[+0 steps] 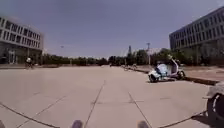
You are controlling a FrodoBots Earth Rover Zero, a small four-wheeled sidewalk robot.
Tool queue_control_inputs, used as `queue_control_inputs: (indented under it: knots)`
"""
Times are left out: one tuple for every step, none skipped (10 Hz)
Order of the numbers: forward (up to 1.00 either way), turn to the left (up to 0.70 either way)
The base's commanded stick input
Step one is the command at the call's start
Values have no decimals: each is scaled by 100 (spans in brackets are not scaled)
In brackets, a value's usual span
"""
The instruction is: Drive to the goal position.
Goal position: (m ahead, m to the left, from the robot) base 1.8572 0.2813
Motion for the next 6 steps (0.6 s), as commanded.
queue_control_inputs:
  knots:
    - [85, 0]
    - [85, 0]
    - [85, 0]
    - [85, 0]
    - [85, 0]
    - [85, 0]
